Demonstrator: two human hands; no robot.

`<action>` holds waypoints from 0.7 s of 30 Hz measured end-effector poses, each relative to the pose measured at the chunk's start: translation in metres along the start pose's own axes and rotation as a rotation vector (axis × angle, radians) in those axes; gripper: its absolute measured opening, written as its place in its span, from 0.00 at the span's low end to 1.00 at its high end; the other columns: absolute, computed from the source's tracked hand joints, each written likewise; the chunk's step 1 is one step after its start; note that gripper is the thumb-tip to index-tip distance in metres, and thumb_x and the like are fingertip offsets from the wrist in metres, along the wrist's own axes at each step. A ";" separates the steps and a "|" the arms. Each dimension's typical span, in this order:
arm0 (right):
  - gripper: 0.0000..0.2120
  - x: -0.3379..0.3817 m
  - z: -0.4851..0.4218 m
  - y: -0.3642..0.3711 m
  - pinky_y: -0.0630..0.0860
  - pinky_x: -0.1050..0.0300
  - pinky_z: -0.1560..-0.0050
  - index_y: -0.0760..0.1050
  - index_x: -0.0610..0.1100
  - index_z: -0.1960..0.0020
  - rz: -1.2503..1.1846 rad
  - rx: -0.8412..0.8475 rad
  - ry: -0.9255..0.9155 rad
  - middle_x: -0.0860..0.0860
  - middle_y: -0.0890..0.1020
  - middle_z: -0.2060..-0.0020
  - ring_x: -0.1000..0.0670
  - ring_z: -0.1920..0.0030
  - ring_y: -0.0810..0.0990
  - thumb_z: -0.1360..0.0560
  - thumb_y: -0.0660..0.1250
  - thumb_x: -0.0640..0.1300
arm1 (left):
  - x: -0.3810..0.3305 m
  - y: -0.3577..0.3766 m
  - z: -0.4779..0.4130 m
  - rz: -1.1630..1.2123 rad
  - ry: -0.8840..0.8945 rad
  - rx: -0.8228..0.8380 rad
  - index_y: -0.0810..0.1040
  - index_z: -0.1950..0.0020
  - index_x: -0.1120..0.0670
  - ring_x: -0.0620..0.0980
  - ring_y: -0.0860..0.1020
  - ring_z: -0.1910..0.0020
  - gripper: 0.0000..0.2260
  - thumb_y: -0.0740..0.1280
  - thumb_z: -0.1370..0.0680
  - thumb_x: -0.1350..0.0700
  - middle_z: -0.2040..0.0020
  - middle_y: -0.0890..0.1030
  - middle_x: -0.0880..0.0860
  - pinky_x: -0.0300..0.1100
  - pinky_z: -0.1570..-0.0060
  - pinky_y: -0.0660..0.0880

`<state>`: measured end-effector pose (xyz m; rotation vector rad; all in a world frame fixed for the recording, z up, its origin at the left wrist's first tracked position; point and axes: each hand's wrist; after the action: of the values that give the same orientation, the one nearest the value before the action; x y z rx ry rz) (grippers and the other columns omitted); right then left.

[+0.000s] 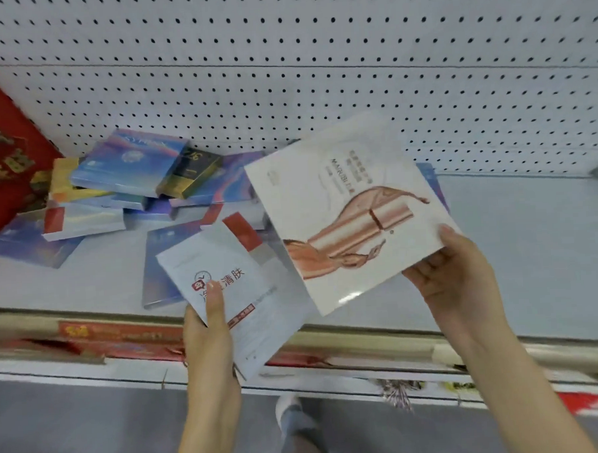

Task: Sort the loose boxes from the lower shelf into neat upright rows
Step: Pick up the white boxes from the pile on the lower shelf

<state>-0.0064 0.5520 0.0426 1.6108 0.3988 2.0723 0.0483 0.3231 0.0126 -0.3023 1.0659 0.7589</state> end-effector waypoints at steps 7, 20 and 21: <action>0.14 0.049 0.075 -0.153 0.77 0.54 0.55 0.81 0.46 0.48 0.092 -0.258 0.032 0.50 0.85 0.55 0.49 0.53 0.82 0.23 0.63 0.54 | 0.069 0.088 0.138 -0.098 0.082 0.254 0.74 0.36 0.49 0.51 0.81 0.49 0.35 0.62 0.39 0.33 0.45 0.82 0.50 0.46 0.54 0.78; 0.29 0.117 0.218 -0.387 0.80 0.52 0.53 0.71 0.51 0.34 0.182 -0.415 0.040 0.51 0.85 0.48 0.48 0.49 0.84 0.34 0.73 0.48 | 0.209 0.211 0.336 -0.195 -0.051 0.476 0.78 0.44 0.46 0.50 0.81 0.50 0.13 0.72 0.28 0.49 0.49 0.83 0.48 0.53 0.47 0.78; 0.31 0.116 0.219 -0.393 0.80 0.51 0.52 0.71 0.50 0.33 0.173 -0.408 0.061 0.51 0.85 0.47 0.47 0.48 0.84 0.36 0.73 0.49 | 0.212 0.218 0.341 -0.191 -0.024 0.467 0.77 0.43 0.47 0.48 0.81 0.50 0.14 0.71 0.27 0.51 0.48 0.83 0.48 0.49 0.49 0.78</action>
<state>0.2584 0.9313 -0.0023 1.3784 -0.1450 2.1575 0.1845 0.7591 0.0170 0.0054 1.1392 0.3266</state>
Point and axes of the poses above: each hand's wrist, its own z-axis away from the middle knuckle, its own y-axis out of the palm, x = y × z
